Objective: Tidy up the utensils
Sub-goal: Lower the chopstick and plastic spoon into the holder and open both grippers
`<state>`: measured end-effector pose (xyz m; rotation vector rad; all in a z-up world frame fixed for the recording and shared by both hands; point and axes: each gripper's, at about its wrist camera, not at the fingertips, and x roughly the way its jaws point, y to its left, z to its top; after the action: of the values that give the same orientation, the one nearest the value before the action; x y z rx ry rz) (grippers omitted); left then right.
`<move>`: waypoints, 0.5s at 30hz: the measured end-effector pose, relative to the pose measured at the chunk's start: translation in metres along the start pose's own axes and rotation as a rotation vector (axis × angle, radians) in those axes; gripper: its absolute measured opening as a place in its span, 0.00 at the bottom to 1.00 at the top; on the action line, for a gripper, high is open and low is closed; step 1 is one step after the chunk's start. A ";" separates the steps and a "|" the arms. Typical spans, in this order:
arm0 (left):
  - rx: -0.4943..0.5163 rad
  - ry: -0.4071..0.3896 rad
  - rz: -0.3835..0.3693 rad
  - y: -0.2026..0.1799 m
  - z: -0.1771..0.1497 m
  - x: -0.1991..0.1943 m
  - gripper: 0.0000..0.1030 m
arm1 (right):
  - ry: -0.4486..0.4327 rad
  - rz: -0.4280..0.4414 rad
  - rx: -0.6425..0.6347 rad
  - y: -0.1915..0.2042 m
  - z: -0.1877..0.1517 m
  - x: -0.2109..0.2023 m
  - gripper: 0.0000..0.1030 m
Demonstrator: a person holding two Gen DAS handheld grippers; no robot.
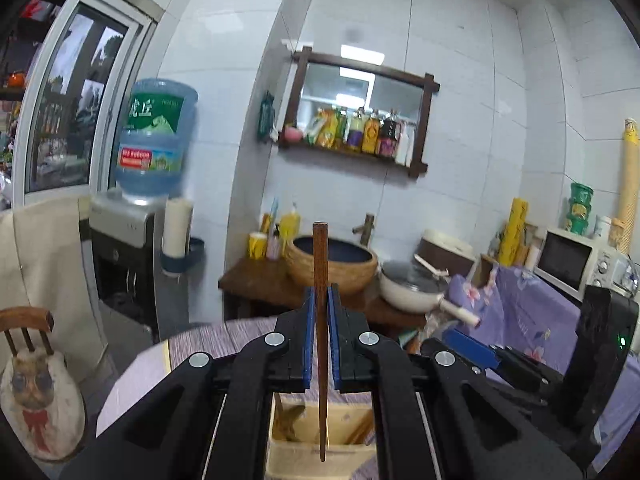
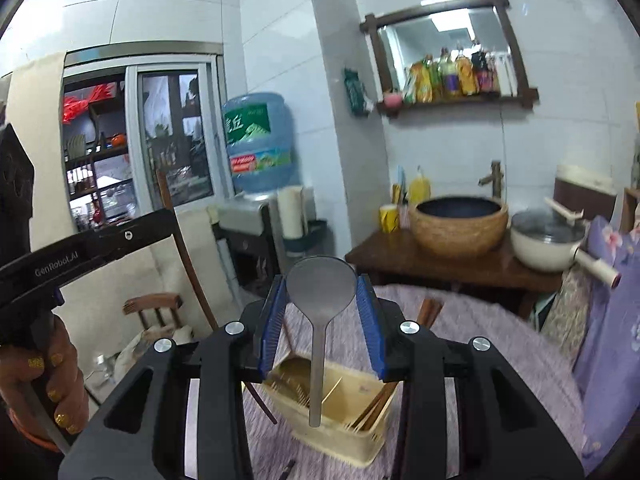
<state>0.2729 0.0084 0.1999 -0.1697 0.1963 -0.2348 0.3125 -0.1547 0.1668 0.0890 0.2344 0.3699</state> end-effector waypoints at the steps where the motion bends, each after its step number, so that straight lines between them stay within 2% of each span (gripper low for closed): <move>1: 0.000 -0.003 0.008 -0.001 0.000 0.006 0.07 | 0.004 -0.007 0.004 -0.002 0.001 0.005 0.36; 6: -0.011 0.037 0.036 0.001 -0.027 0.037 0.07 | 0.032 -0.049 -0.003 -0.007 -0.021 0.028 0.36; 15: -0.011 0.126 0.056 0.006 -0.079 0.054 0.07 | 0.102 -0.074 -0.023 -0.009 -0.074 0.051 0.36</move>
<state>0.3093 -0.0106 0.1131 -0.1608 0.3268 -0.1893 0.3441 -0.1406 0.0828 0.0384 0.3334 0.3043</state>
